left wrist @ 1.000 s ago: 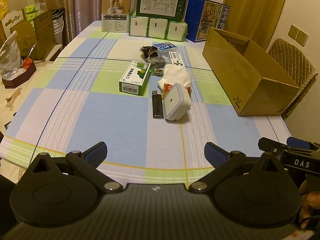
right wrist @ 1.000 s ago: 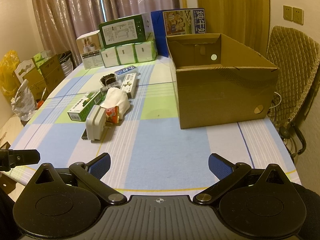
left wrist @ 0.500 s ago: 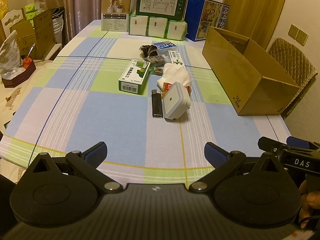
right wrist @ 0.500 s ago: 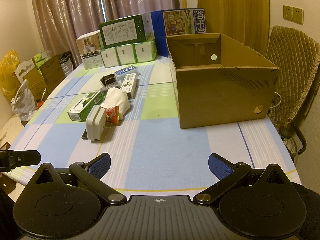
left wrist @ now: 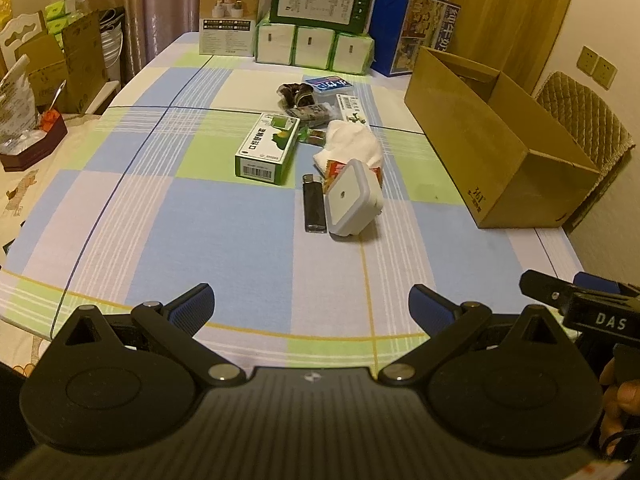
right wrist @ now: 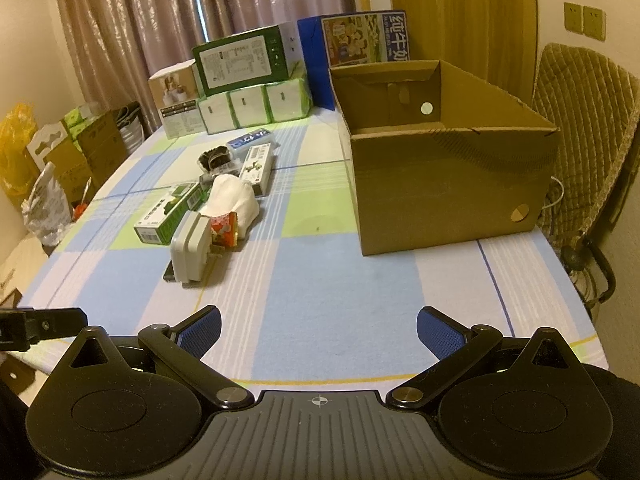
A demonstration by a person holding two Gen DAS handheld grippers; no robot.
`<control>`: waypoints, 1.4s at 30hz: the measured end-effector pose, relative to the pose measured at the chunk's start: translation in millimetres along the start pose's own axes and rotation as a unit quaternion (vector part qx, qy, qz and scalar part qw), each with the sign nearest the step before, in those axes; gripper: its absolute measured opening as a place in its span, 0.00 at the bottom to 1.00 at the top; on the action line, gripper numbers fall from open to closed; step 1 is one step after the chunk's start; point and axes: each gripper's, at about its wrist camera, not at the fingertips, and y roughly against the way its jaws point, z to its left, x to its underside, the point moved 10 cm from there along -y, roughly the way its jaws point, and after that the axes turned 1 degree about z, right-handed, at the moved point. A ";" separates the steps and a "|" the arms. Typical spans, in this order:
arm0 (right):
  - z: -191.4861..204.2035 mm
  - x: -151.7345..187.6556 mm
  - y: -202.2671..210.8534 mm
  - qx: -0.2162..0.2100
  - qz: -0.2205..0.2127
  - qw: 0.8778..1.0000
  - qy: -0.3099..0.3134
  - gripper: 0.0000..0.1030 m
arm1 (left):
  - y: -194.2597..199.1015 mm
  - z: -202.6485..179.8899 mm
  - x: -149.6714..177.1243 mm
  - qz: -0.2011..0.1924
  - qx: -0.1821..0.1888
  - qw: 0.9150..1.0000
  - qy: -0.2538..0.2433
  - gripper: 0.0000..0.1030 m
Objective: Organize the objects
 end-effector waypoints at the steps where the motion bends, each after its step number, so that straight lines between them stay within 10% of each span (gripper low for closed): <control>1: -0.2 -1.7 -0.7 -0.001 0.002 1.000 -0.003 0.98 | -0.9 2.1 -1.6 -0.001 -0.001 1.000 -0.001 0.99; 13: 44.8 -30.1 -37.2 -0.044 0.000 0.999 0.025 0.97 | -32.8 38.7 -50.7 -0.024 -0.035 0.998 -0.049 0.99; 15: 56.3 -33.7 -47.5 -0.062 0.003 0.998 0.033 0.79 | -40.9 45.4 -60.9 -0.025 -0.037 0.997 -0.060 0.99; 28: 109.5 -45.3 -125.7 -0.125 0.045 0.990 0.048 0.54 | -91.3 71.5 -80.7 -0.025 -0.024 0.998 -0.044 0.97; 32: 110.1 -42.8 -143.6 -0.132 0.062 0.989 0.040 0.26 | -101.2 73.2 -77.6 -0.019 -0.028 0.998 -0.054 0.95; 42: 66.9 -43.9 -123.7 -0.073 0.036 0.995 0.052 0.24 | -126.1 27.4 -74.6 -0.012 0.016 0.995 -0.101 0.77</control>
